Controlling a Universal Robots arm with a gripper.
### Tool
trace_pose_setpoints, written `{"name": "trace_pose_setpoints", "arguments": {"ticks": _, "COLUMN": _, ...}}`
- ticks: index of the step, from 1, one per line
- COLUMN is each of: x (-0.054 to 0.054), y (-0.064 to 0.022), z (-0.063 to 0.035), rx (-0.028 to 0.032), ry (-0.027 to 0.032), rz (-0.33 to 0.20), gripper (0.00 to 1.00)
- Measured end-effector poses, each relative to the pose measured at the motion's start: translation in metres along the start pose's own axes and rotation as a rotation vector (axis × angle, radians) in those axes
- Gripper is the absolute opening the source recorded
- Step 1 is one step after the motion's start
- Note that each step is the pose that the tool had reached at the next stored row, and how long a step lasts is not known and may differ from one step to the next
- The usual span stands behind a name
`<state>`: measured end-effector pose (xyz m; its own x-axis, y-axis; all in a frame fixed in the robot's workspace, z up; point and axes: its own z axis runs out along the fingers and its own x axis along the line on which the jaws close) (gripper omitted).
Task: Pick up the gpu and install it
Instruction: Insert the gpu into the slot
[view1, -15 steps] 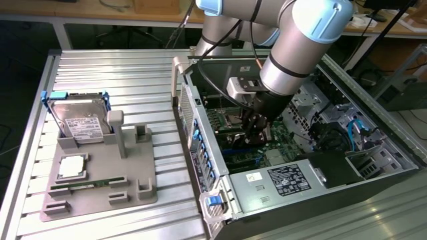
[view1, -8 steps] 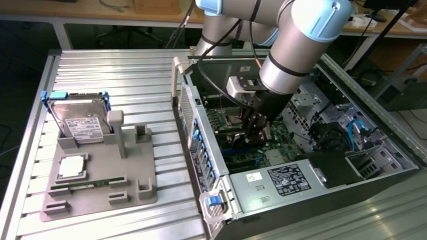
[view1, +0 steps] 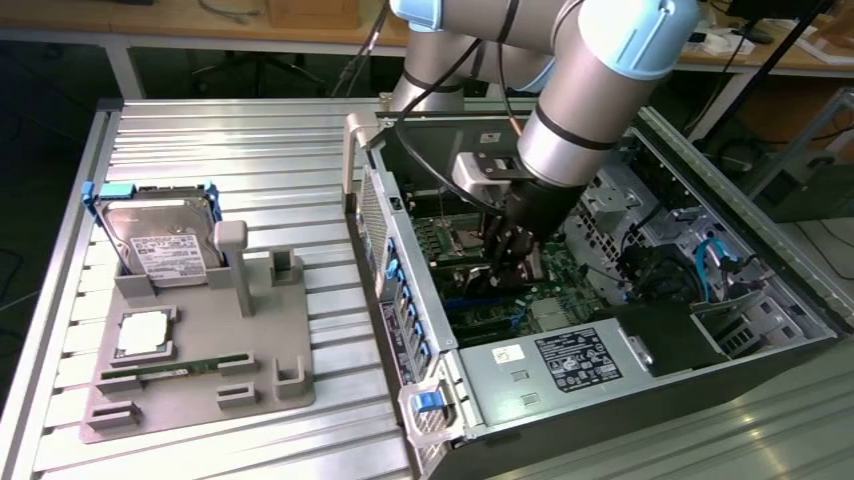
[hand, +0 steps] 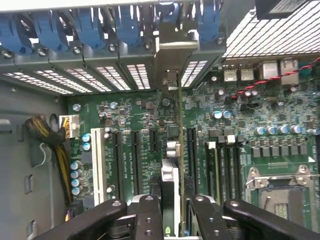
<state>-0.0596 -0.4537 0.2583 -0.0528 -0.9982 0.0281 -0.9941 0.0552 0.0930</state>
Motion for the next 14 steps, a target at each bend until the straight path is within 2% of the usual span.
{"name": "trace_pose_setpoints", "arguments": {"ticks": 1, "x": -0.0008, "y": 0.0001, "z": 0.0, "rx": 0.0009, "ry": 0.0057, "rz": 0.0, "gripper": 0.27}}
{"name": "trace_pose_setpoints", "arguments": {"ticks": 4, "x": -0.0011, "y": -0.0002, "z": 0.0, "rx": 0.0023, "ry": 0.0072, "rz": -0.006, "gripper": 0.27}}
{"name": "trace_pose_setpoints", "arguments": {"ticks": 5, "x": -0.0011, "y": -0.0002, "z": -0.0001, "rx": 0.0066, "ry": 0.0071, "rz": -0.005, "gripper": 0.27}}
{"name": "trace_pose_setpoints", "arguments": {"ticks": 8, "x": -0.0011, "y": -0.0002, "z": 0.0, "rx": 0.0265, "ry": 0.006, "rz": -0.005, "gripper": 0.27}}
{"name": "trace_pose_setpoints", "arguments": {"ticks": 9, "x": -0.0011, "y": -0.0002, "z": -0.0001, "rx": 0.0356, "ry": 0.0046, "rz": -0.005, "gripper": 0.27}}
{"name": "trace_pose_setpoints", "arguments": {"ticks": 10, "x": -0.0011, "y": -0.0002, "z": 0.0, "rx": 0.0407, "ry": 0.0041, "rz": -0.005, "gripper": 0.27}}
{"name": "trace_pose_setpoints", "arguments": {"ticks": 11, "x": -0.0012, "y": -0.0003, "z": 0.0001, "rx": 0.0425, "ry": 0.0039, "rz": -0.005, "gripper": 0.27}}
{"name": "trace_pose_setpoints", "arguments": {"ticks": 14, "x": -0.0012, "y": -0.0002, "z": -0.0001, "rx": 0.0426, "ry": 0.0042, "rz": -0.005, "gripper": 0.27}}
